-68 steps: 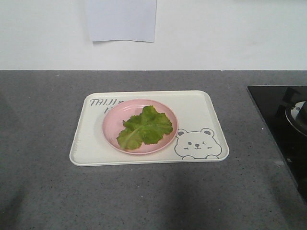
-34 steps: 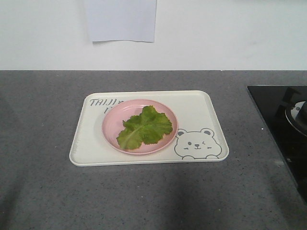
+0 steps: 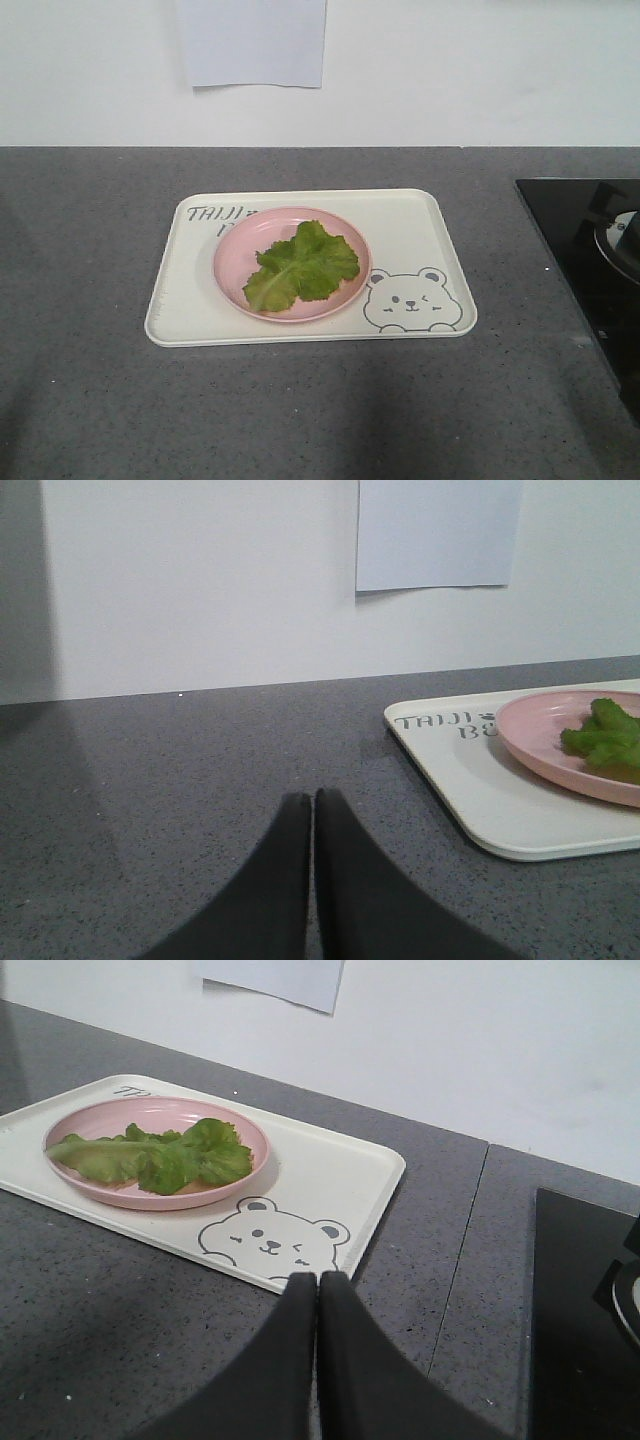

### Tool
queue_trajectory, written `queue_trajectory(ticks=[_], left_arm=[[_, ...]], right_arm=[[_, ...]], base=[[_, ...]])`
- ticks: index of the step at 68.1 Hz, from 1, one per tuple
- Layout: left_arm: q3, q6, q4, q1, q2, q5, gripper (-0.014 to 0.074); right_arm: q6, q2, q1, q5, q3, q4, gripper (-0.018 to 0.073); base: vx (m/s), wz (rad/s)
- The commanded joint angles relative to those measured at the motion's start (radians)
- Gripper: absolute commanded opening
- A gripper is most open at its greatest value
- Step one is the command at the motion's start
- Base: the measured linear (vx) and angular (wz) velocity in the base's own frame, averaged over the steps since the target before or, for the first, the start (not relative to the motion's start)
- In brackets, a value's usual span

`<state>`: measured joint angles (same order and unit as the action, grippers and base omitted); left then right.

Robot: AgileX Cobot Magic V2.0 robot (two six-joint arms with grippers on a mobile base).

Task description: Transfer vegetables to tray and serve

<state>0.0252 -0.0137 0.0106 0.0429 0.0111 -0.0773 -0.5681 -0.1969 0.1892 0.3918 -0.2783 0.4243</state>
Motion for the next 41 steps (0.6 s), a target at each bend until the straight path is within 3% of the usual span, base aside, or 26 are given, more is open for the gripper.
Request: queue_trajectory(ticks=[1, 41], left_arm=[[0.028, -0.055, 0.023, -0.003, 0.017, 0.065, -0.0006], [0.028, -0.055, 0.01, -0.003, 0.015, 0.065, -0.0006]], right_arm=[[-0.006, -0.01, -0.002, -0.063, -0.025, 0.01, -0.0006], [-0.006, -0.01, -0.002, -0.063, -0.025, 0.01, -0.0006]], base=[[0.0, 0.0], [0.0, 0.0]])
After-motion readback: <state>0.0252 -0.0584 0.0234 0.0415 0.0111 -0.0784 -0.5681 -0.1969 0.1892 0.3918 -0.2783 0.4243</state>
